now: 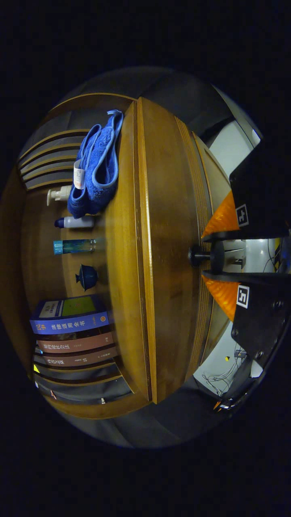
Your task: Pull open the drawer, take out the items inside it, and place them on the countertop above the cabinet.
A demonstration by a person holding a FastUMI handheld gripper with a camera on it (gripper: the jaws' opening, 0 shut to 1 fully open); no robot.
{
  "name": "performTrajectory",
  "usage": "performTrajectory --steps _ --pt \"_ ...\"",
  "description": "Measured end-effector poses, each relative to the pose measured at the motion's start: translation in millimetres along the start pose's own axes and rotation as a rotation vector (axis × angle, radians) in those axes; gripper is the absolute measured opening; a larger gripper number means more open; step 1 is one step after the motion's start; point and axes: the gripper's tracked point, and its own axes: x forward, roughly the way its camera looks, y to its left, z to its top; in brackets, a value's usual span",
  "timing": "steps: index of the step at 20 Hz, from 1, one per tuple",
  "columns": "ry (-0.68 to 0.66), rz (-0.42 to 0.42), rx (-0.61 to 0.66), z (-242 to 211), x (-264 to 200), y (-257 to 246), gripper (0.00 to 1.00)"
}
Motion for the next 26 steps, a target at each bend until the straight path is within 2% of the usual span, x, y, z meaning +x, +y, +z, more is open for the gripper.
performTrajectory --steps 3,4,19,26 --pt "0.018 0.006 0.008 -3.5 -5.9 0.2 0.37" --pt "0.023 0.001 0.000 -6.0 0.0 0.1 0.25" --pt "0.110 0.012 -0.003 -69.7 -113.9 1.7 0.24" --pt "0.150 0.018 0.018 -93.1 -153.2 -0.5 0.24"
